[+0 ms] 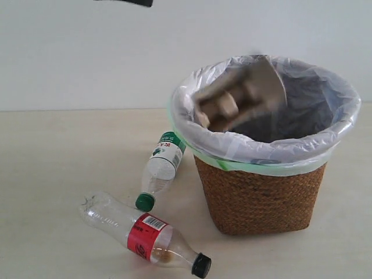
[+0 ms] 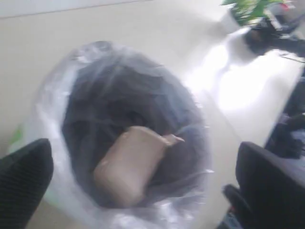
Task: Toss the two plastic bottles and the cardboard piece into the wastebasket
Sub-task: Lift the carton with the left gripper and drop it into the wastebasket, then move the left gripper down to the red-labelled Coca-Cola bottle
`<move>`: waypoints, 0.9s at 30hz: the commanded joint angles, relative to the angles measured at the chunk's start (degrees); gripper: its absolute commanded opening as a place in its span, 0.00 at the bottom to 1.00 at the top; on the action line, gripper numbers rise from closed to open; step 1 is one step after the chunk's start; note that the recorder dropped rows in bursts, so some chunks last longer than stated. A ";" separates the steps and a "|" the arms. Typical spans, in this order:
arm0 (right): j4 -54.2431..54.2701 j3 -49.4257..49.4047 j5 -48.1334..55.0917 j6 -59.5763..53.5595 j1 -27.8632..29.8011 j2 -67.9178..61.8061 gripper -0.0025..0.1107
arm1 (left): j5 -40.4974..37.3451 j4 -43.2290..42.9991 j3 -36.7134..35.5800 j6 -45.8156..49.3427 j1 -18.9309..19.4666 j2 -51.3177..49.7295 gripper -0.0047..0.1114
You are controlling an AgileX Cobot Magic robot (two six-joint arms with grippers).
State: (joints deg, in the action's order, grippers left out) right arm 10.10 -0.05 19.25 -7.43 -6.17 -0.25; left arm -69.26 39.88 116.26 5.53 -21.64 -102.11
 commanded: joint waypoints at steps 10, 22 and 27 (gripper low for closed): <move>-0.29 0.05 -0.36 -0.23 0.30 0.25 0.02 | -0.70 -22.91 -3.60 -8.12 -0.19 -0.27 0.84; -0.29 0.05 -0.36 -0.23 0.30 0.25 0.02 | -0.70 -32.00 -24.80 -3.00 -0.19 3.56 0.84; -0.29 0.05 -0.36 -0.23 0.30 0.25 0.02 | -0.70 -32.35 -31.78 0.98 -0.19 5.11 0.84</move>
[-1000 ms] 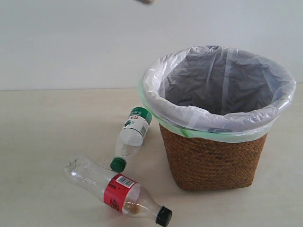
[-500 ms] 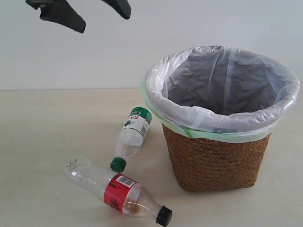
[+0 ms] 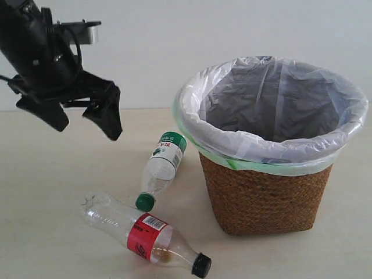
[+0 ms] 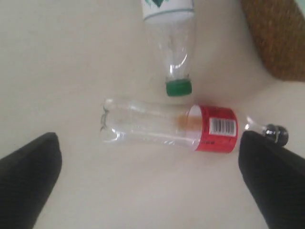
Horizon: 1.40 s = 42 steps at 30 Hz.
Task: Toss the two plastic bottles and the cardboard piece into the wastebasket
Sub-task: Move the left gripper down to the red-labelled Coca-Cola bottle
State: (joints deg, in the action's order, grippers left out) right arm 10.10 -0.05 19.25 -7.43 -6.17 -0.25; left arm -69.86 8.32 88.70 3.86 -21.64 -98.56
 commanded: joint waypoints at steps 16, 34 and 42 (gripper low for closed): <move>-0.29 0.05 -0.36 -0.23 0.30 0.25 0.02 | -0.11 -0.98 -20.84 37.72 -0.19 1.14 0.84; -0.29 0.05 -0.36 -0.23 0.30 0.25 0.02 | 20.46 10.81 -20.84 68.92 -0.19 -1.07 0.61; -0.29 0.05 -0.36 -0.23 0.30 0.25 0.02 | 18.33 8.98 -21.49 70.62 -0.19 -2.73 0.61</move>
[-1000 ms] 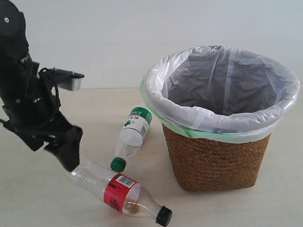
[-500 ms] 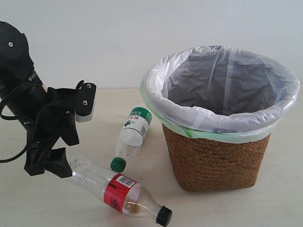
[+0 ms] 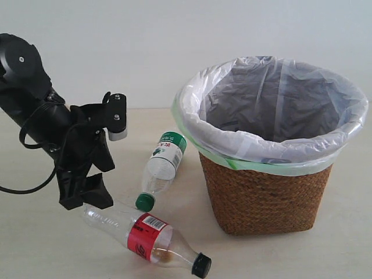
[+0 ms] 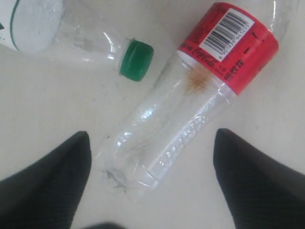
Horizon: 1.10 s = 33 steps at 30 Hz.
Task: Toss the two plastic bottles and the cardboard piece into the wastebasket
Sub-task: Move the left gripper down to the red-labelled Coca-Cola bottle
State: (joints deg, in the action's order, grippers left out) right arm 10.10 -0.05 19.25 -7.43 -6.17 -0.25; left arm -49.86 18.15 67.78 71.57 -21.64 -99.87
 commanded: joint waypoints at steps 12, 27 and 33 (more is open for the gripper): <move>-0.29 0.05 -0.36 -0.23 0.30 0.25 0.02 | -0.96 -3.70 -0.57 11.72 -0.19 -3.52 0.61; -0.29 0.05 -0.36 -0.23 0.30 0.25 0.02 | 1.96 3.38 -0.57 18.02 -0.19 -3.62 0.54; -0.29 0.05 -0.36 -0.23 0.30 0.25 0.02 | 0.37 1.91 -0.57 18.02 -0.19 -5.31 0.54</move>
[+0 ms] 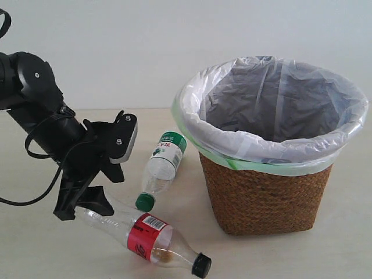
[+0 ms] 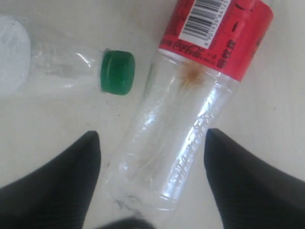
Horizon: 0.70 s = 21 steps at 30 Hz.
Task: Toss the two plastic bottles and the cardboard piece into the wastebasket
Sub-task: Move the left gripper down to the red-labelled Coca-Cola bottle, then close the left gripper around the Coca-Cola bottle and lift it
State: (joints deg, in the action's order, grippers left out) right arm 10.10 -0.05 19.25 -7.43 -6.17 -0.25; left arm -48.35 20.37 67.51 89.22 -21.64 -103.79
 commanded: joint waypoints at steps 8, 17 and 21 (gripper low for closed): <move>-0.29 0.05 -0.36 -0.23 0.30 0.25 0.02 | -1.39 -3.15 -0.43 0.25 -0.19 -5.77 0.54; -0.29 0.05 -0.36 -0.23 0.30 0.25 0.02 | -4.21 -6.23 -0.53 -4.75 -0.19 -11.52 0.54; -0.29 0.05 -0.36 -0.23 0.30 0.25 0.02 | -5.77 -6.97 -0.53 -7.22 -0.19 -13.58 0.54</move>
State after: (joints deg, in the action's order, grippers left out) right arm 10.10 -0.05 19.25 -7.43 -6.17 -0.25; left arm -52.22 14.20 67.38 84.19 -21.64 -115.65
